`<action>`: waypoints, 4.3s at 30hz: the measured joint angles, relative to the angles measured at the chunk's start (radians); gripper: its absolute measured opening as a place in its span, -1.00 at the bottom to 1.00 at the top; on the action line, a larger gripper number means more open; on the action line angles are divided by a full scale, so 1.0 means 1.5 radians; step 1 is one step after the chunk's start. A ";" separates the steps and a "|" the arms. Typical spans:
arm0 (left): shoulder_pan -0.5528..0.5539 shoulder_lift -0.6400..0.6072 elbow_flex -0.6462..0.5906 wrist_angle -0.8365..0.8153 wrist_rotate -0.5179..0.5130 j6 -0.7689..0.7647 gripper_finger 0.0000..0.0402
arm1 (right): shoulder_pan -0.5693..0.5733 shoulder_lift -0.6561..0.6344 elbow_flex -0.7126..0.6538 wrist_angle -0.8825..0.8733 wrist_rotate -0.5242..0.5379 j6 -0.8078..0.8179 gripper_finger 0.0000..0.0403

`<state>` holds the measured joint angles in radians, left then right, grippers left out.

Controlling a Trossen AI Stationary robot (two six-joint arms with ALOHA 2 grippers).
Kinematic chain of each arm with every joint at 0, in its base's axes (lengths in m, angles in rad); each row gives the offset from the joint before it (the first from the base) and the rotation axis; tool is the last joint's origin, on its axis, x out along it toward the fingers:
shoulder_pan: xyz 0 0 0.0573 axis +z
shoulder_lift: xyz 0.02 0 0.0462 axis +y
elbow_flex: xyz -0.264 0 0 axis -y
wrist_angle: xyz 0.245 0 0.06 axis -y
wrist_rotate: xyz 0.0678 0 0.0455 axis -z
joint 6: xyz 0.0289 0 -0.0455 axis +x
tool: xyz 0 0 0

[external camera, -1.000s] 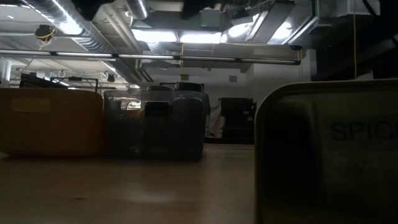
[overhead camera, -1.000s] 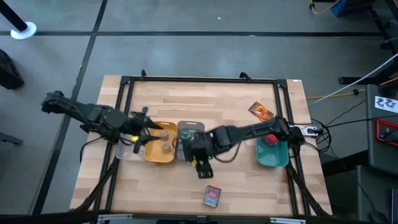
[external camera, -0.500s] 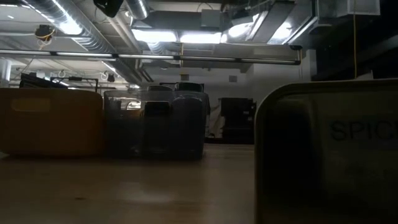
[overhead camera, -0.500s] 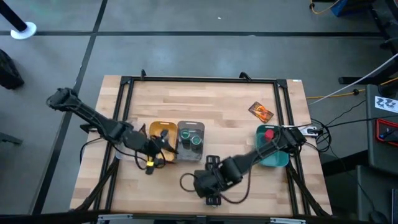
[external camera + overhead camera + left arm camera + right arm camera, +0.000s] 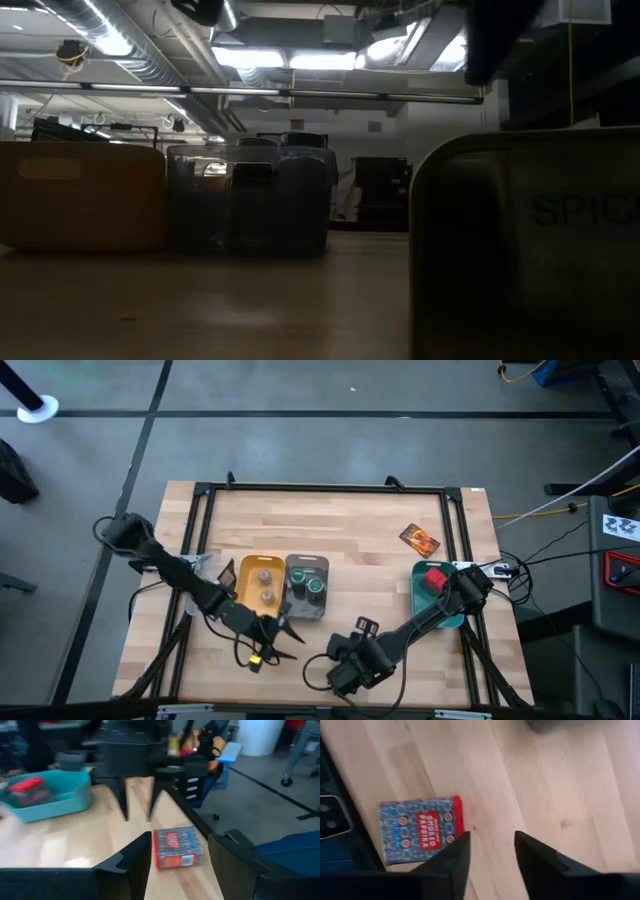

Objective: Sort spices by type
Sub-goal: Put the red spice can into the green bin

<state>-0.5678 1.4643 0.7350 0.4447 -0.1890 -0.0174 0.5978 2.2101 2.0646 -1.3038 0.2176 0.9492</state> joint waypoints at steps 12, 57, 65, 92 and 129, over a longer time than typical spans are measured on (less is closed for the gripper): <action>-0.047 0.235 0.099 0.139 0.022 0.012 -0.10 | 0.003 0.000 -0.065 0.019 -0.005 0.152 -0.85; -0.046 0.454 0.252 0.159 0.050 -0.250 -0.10 | 0.003 0.000 -0.122 0.158 -0.058 0.227 -0.97; -0.055 0.455 0.251 0.164 0.052 -0.280 -0.10 | 0.003 0.000 -0.122 0.158 -0.058 0.227 -0.99; -0.051 0.455 0.251 0.143 0.033 -0.328 -0.10 | 0.003 0.000 -0.122 0.178 -0.091 0.217 -0.96; 0.013 0.455 0.251 0.078 0.014 -0.332 -0.10 | 0.108 0.000 -0.121 -0.003 -0.015 0.393 -0.95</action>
<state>-0.5476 2.1464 1.1110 0.5615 -0.1684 -0.5154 0.7593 2.2095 1.8828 -1.3082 0.1955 1.5394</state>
